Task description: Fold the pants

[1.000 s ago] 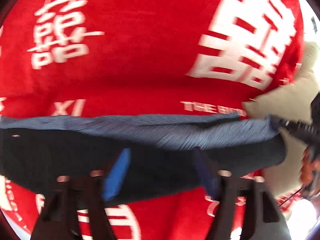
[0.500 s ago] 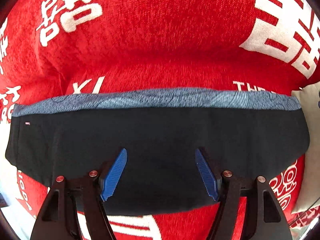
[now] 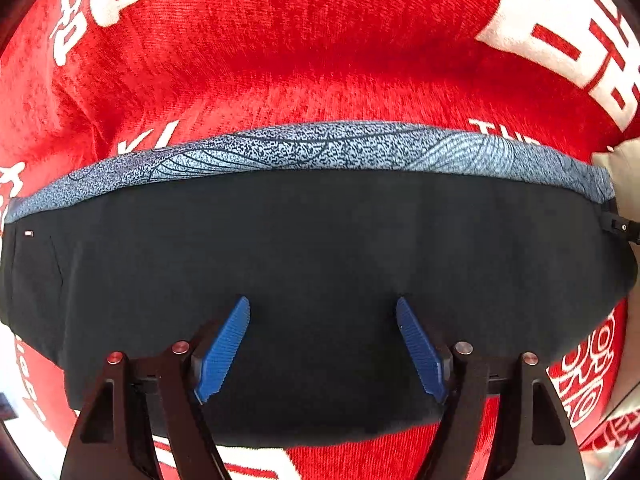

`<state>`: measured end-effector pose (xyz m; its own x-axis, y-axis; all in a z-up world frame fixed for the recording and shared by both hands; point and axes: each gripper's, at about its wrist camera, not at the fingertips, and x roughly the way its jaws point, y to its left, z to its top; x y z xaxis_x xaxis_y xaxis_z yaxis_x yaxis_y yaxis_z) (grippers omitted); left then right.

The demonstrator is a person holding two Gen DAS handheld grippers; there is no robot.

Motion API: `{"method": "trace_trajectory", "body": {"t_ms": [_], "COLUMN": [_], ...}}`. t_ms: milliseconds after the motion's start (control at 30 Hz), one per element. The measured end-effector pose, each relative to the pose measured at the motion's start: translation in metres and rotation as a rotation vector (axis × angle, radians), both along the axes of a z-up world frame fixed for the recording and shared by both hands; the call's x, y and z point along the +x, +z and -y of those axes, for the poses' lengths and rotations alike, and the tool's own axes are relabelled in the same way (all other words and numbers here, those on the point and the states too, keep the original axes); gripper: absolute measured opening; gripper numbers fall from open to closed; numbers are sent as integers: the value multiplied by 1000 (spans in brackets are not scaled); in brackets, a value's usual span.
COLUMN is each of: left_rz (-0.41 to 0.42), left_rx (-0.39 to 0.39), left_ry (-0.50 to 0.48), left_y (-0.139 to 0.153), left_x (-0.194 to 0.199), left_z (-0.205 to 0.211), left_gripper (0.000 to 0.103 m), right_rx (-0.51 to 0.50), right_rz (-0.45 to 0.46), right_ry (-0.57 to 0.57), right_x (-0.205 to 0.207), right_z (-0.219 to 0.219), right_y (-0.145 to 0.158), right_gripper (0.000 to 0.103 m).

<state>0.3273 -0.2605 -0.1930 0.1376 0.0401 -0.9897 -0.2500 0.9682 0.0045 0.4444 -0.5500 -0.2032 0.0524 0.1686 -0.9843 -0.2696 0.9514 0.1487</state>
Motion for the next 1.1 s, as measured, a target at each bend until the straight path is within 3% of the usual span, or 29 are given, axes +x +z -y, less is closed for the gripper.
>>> {"method": "trace_trajectory", "body": {"t_ms": [100,333,467,533,600,667,900,1000,1067,1100], "left_rz": [-16,57,39,6,36,32,-28,-8,23,37], "left_rx": [-4,29,48,97,131,100,157,100,95,87], "left_ry": [6,119,106,81,109,164,270,293,253,205], "left_y": [9,30,11,-9,-12,-12,5,20,25,25], "left_x": [4,31,65,75,75,71,33,20,23,29], "left_z": [-4,-53,-54,-52,-57,-73,-134,-139,-128,-116], "left_gripper": [77,77,77,80,88,89,88,88,88,88], "right_rx": [-18,-16,-31,-40,-41,-34,-12,32,85,103], "right_rz": [1,6,28,41,42,38,7,8,48,64], "right_ry": [-4,-22,-10,3,14,24,-41,-74,-39,-7], "right_x": [-6,-18,-25,-31,-34,-38,-43,-35,-28,-26], "right_z": [-1,-4,-9,-11,-13,-15,-4,-6,-24,-41], "right_y": [1,1,3,5,5,4,10,28,45,49], "right_gripper": [8,12,12,12,12,12,12,18,26,36]}}
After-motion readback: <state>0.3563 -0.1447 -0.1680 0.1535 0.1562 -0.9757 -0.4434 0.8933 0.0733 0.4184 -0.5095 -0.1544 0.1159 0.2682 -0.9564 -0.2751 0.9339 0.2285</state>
